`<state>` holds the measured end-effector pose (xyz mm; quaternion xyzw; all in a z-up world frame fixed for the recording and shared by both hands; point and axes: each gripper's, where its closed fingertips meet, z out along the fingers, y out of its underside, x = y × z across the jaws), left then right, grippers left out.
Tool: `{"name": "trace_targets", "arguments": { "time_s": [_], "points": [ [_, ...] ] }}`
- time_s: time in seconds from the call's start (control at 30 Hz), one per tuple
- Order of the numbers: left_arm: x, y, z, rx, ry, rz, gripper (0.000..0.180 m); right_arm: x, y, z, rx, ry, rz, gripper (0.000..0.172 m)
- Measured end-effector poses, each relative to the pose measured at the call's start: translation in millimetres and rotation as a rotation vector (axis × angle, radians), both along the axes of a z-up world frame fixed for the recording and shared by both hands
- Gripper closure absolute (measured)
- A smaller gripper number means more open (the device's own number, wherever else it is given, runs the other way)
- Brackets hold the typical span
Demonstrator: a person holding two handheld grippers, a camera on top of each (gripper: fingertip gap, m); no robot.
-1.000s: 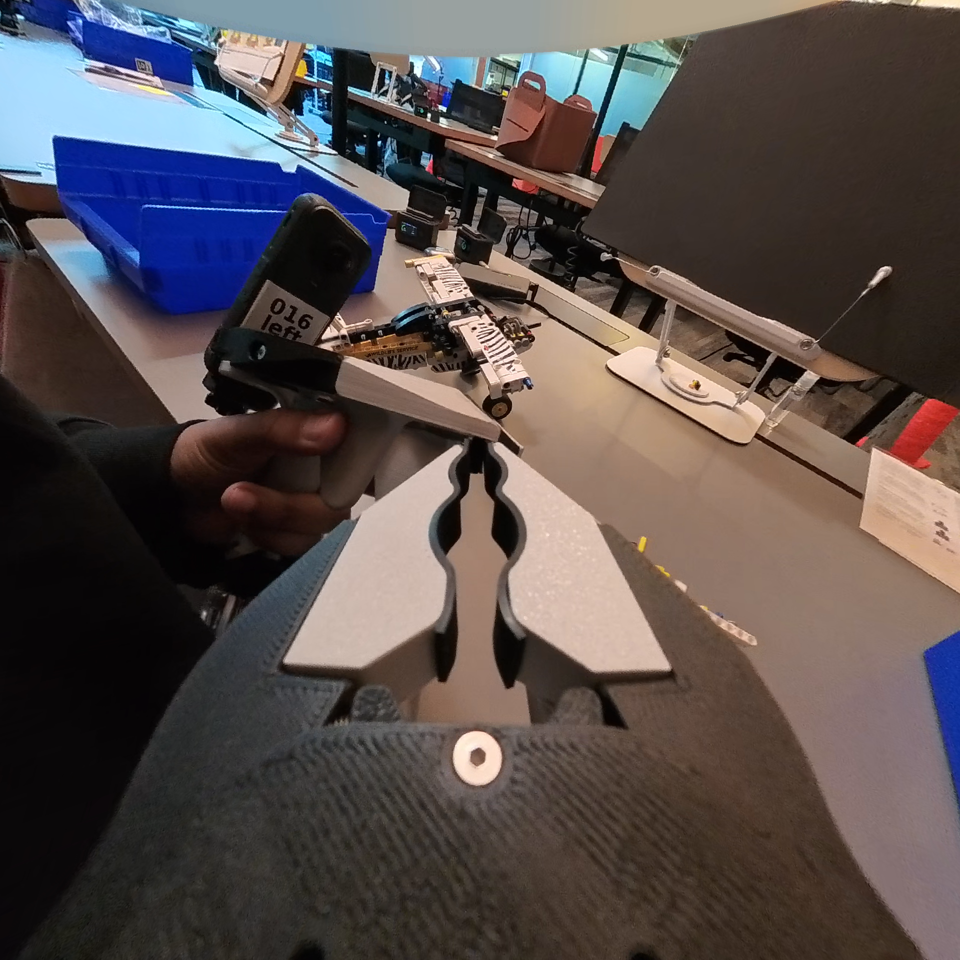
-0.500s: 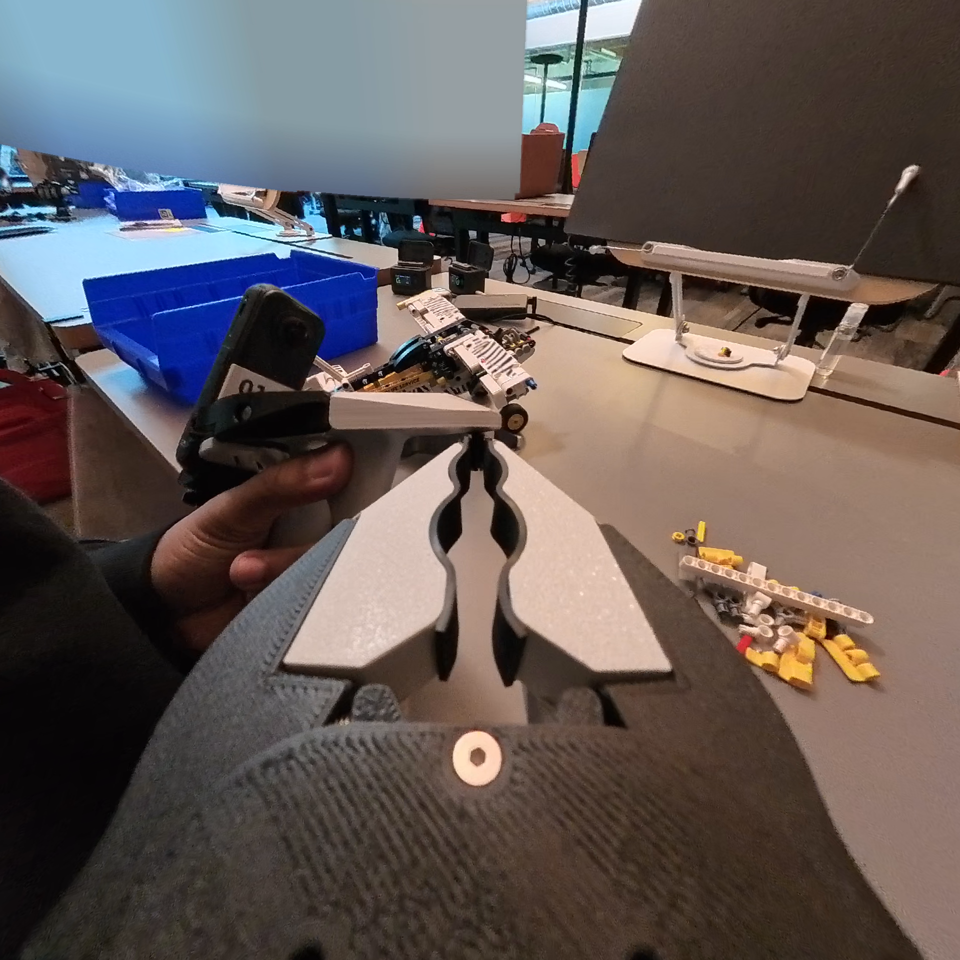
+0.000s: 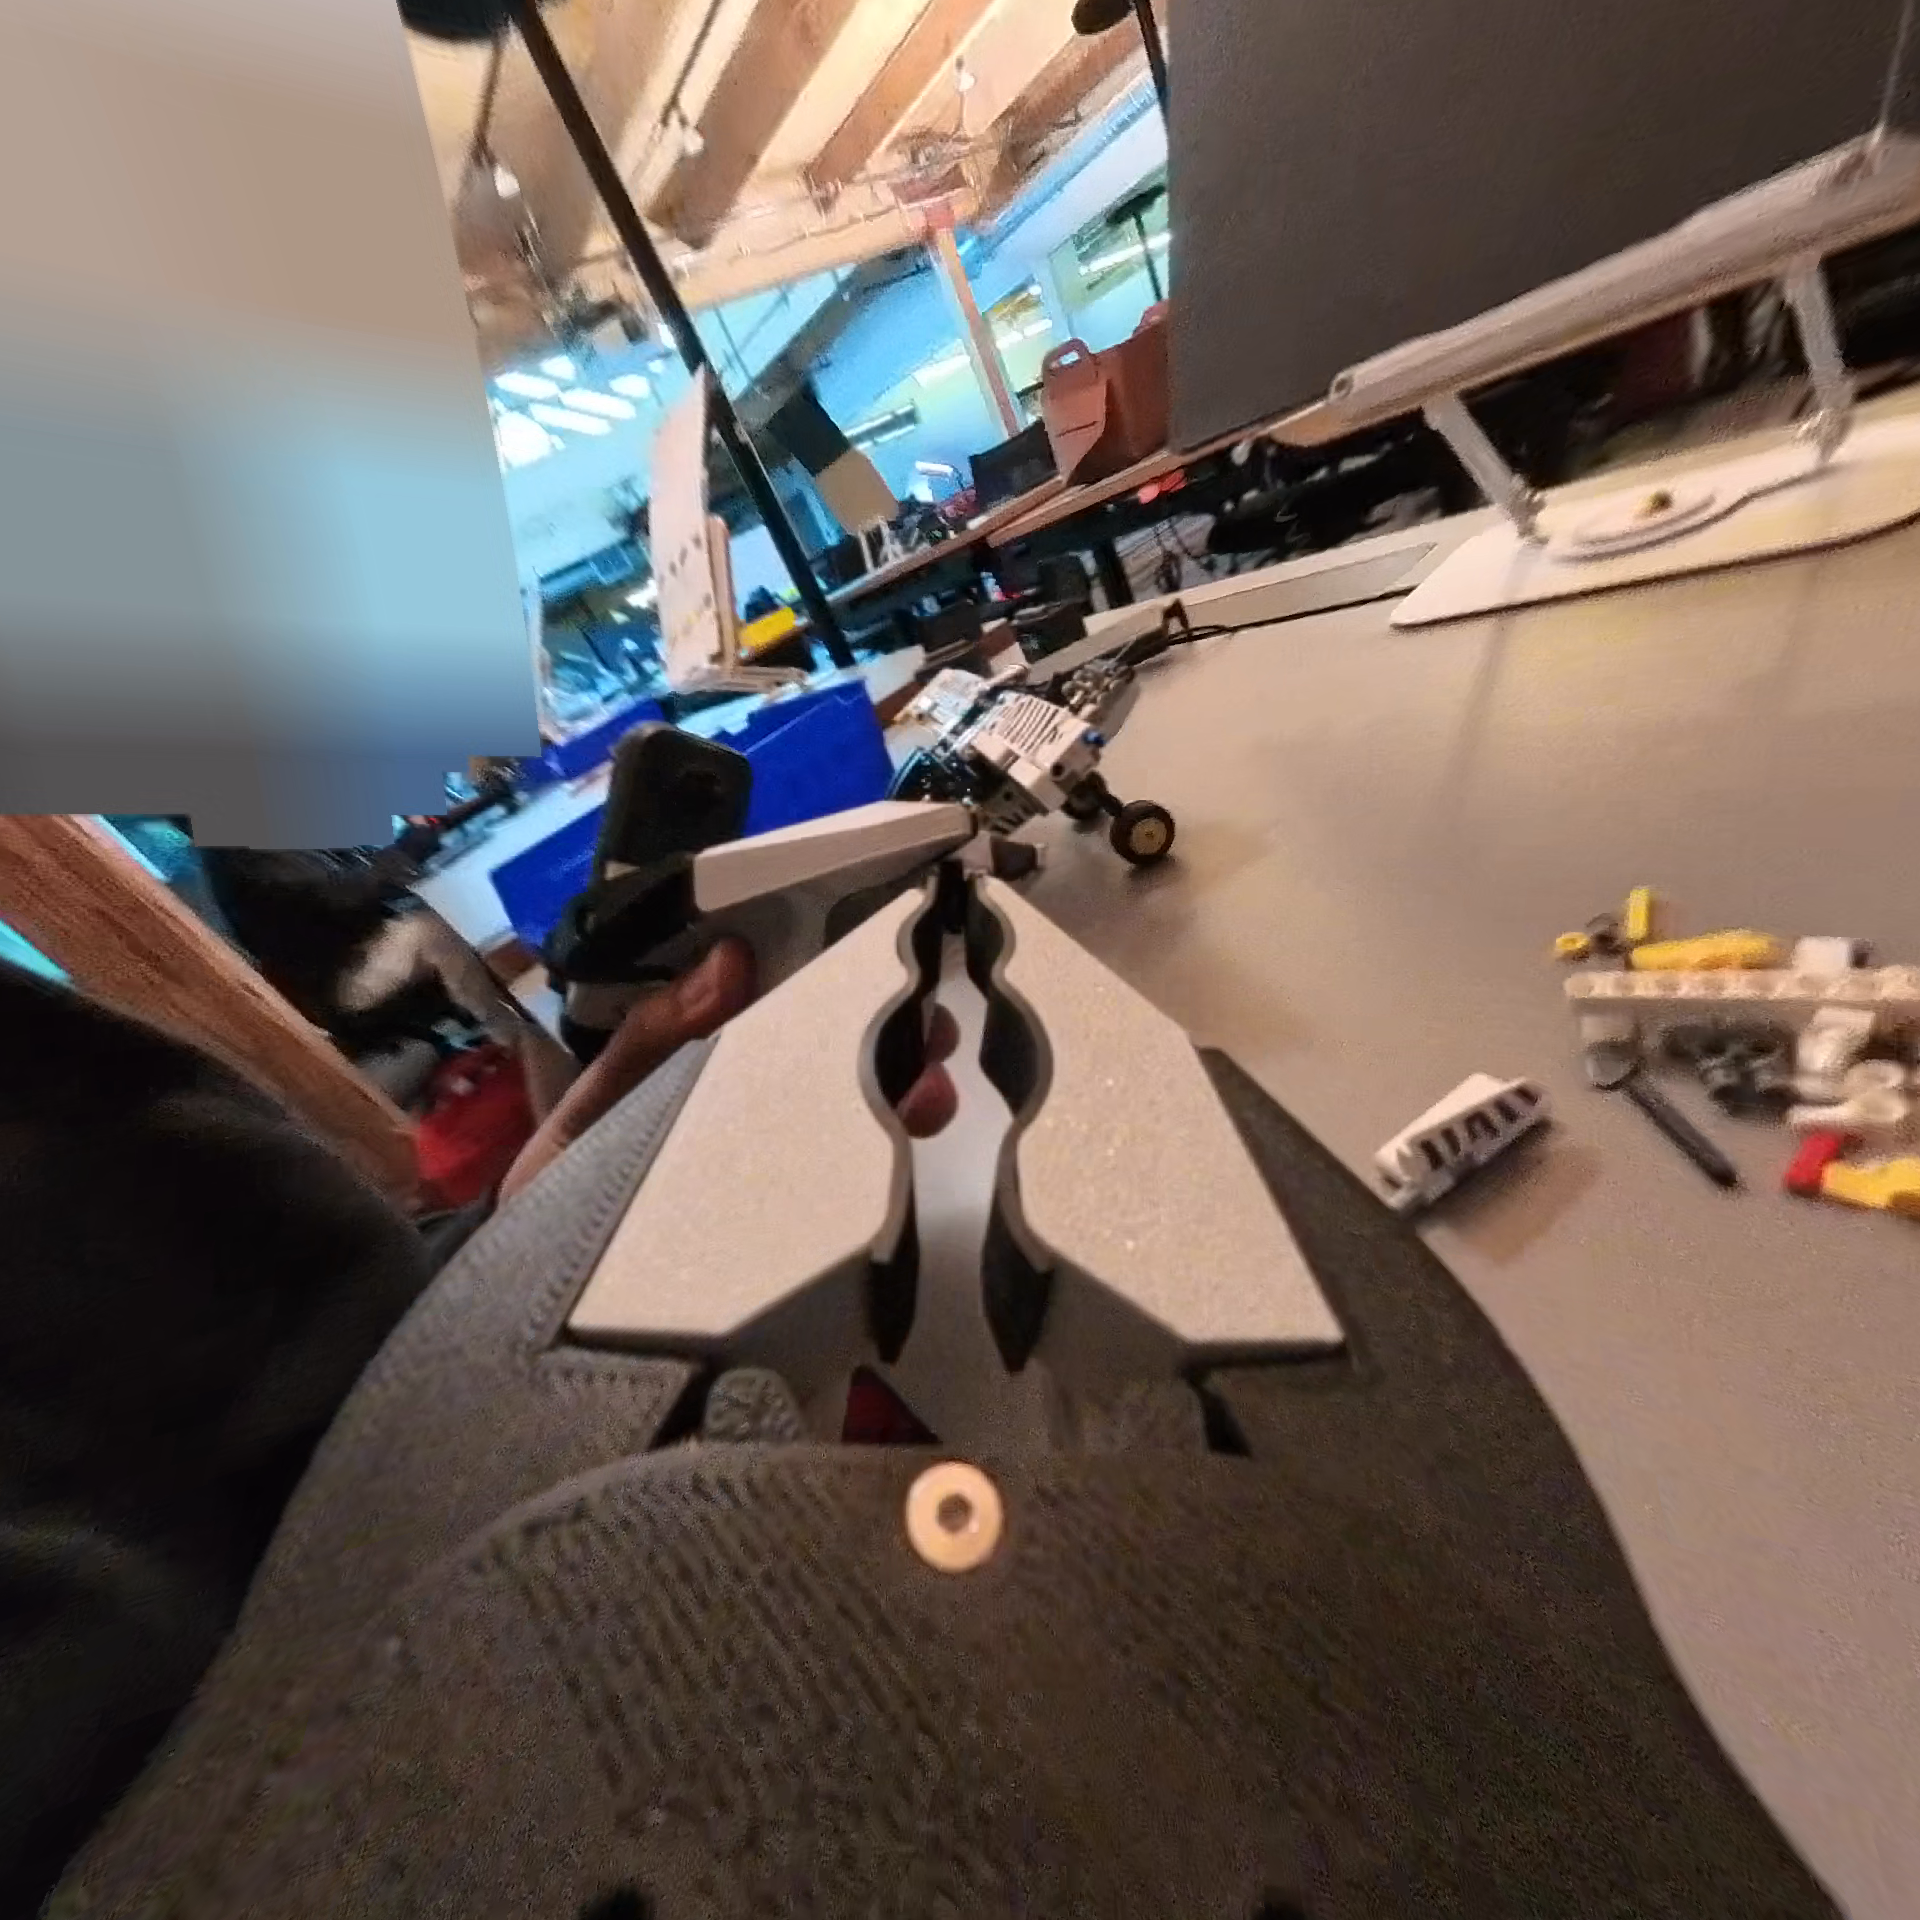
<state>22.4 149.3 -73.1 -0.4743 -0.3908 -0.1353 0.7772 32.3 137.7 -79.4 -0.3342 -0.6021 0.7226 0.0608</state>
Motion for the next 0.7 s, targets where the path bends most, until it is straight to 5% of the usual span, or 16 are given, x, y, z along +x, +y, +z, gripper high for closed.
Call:
{"name": "trace_targets", "arguments": {
  "time_s": [0.07,0.23,0.3,0.43,0.5,0.6,0.7],
  "points": [
    [-3,2,-4,0.013,-0.029,-0.003,0.172,-2,3,-5,0.021,-0.007,-0.009,0.171],
    [-10,8,-8,-0.008,-0.106,0.032,0.172,-8,11,-8,0.583,0.372,-0.269,0.169],
    [-11,10,-5,-0.014,-0.112,0.027,0.171,-8,13,-6,0.46,0.306,-0.229,0.169],
    [-10,18,1,-0.017,-0.089,0.008,0.173,-5,22,1,-0.23,-0.141,0.088,0.172],
    [-21,8,0,0.016,-0.117,0.078,0.169,-3,25,-9,-0.209,-0.156,0.088,0.172],
    [-58,-72,21,0.053,-0.053,0.309,0.169,-11,44,-15,-0.017,-0.04,-0.058,0.172],
    [-40,-48,29,-0.001,-0.019,0.231,0.168,-18,42,-10,0.071,0.039,-0.079,0.172]
  ]
}}
